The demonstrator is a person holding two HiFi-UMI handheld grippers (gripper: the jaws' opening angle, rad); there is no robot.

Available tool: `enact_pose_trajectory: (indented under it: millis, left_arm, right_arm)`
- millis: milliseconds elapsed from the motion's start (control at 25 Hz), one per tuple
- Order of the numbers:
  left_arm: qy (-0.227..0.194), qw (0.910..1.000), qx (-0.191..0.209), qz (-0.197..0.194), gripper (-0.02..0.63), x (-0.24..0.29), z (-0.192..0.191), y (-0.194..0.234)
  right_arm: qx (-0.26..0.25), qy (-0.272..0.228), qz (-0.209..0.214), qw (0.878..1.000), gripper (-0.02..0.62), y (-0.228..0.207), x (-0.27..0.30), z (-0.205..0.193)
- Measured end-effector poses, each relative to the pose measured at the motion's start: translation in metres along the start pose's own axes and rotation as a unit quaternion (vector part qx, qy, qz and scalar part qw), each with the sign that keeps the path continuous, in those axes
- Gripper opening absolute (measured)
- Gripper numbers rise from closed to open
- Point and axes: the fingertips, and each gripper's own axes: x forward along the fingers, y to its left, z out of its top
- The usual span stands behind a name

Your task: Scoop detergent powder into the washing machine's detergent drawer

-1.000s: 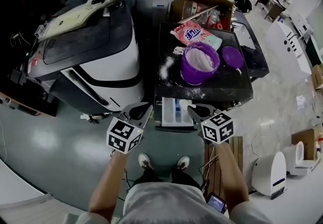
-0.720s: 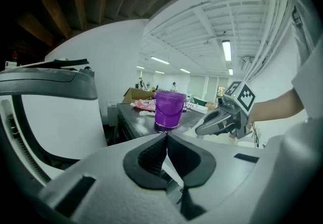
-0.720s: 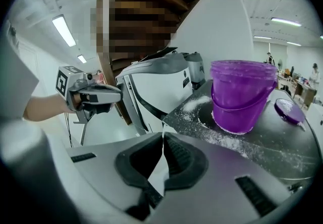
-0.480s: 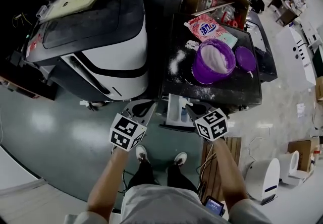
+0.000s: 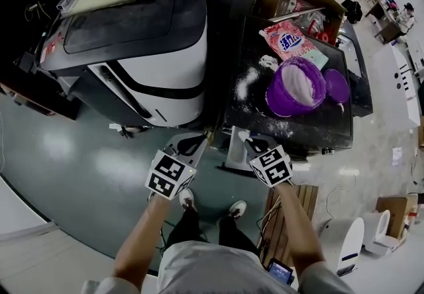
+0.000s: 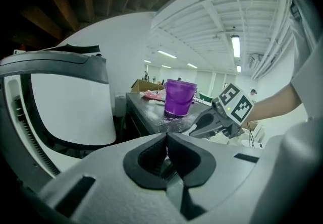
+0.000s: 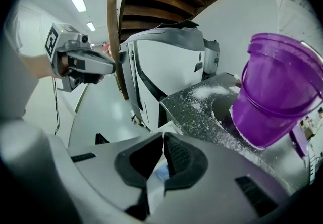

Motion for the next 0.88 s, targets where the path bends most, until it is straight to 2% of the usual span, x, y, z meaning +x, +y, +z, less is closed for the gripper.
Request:
enact_pose_trajectory:
  millis: [320,440,880]
  left_arm:
    - [0.006,1.0,-0.004,0.003,0.009,0.001,-0.013,-0.002]
    - [0.007,1.0,-0.004,0.003,0.009,0.0,-0.016,-0.004]
    - [0.006,0.9997,-0.008,0.02,0.009,-0.009,-0.028,-0.002]
  right_arm:
    - [-0.107,0.022,-0.007,0.994,0.003,0.008,0.013,-0.008]
    - [-0.152,0.03,-0.01,0.988,0.003,0.012,0.017,-0.012]
    - [-0.258,0.04,-0.037,0.965,0.003,0.02,0.026,-0.013]
